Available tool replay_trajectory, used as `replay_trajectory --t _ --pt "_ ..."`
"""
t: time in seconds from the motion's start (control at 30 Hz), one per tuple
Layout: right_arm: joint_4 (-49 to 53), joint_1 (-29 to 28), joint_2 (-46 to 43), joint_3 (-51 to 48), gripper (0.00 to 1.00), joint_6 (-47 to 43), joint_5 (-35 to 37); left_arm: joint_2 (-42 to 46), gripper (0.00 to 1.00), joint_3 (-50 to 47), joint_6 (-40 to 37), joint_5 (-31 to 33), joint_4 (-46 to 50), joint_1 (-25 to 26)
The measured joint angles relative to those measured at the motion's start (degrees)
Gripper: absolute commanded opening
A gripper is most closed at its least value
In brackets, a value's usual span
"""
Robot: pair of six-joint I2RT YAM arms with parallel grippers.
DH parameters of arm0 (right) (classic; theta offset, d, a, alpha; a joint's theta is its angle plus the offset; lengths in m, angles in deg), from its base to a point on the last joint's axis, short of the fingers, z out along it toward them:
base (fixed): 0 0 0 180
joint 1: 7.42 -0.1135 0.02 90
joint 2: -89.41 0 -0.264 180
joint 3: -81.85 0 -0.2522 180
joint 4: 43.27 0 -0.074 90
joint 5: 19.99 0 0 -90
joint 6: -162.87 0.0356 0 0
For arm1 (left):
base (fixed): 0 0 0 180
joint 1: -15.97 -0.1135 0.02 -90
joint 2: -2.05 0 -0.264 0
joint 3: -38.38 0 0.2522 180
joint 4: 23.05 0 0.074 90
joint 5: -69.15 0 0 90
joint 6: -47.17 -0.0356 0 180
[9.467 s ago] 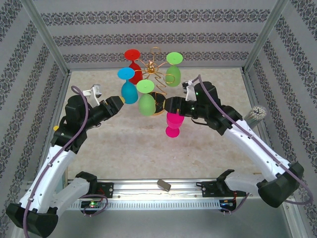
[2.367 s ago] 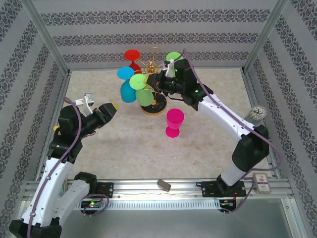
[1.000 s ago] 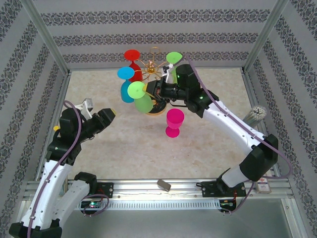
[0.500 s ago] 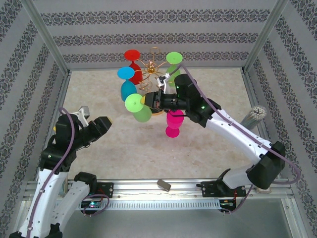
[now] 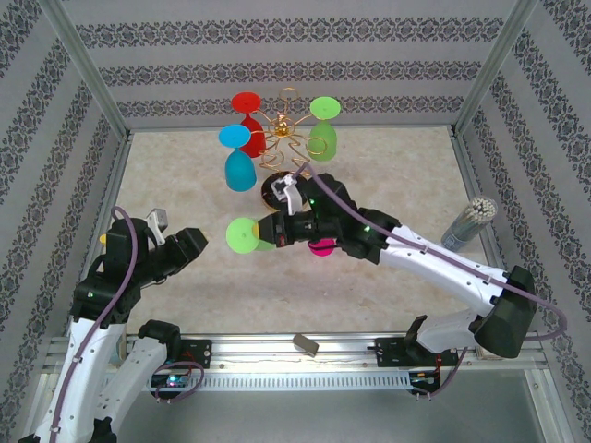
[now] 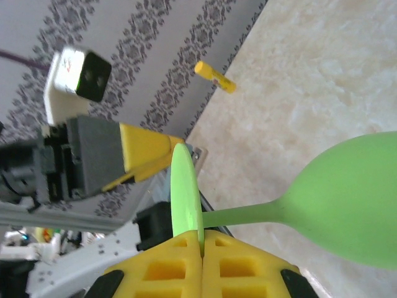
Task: Take the wine glass off the wine glass rack
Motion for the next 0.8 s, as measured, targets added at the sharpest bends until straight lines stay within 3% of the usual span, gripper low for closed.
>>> replay_trajectory --t 0.3,0.8 --pt "0.0 -11.7 0.8 -4.9 0.0 -17.0 16.9 -1.3 0.65 0.1 -0.2 -2.2 5.9 0.0" --pt "-8.2 -22.8 4.5 -11.5 0.0 -35.7 40.5 -3.6 0.65 -1.0 1.5 -10.8 7.4 0.0"
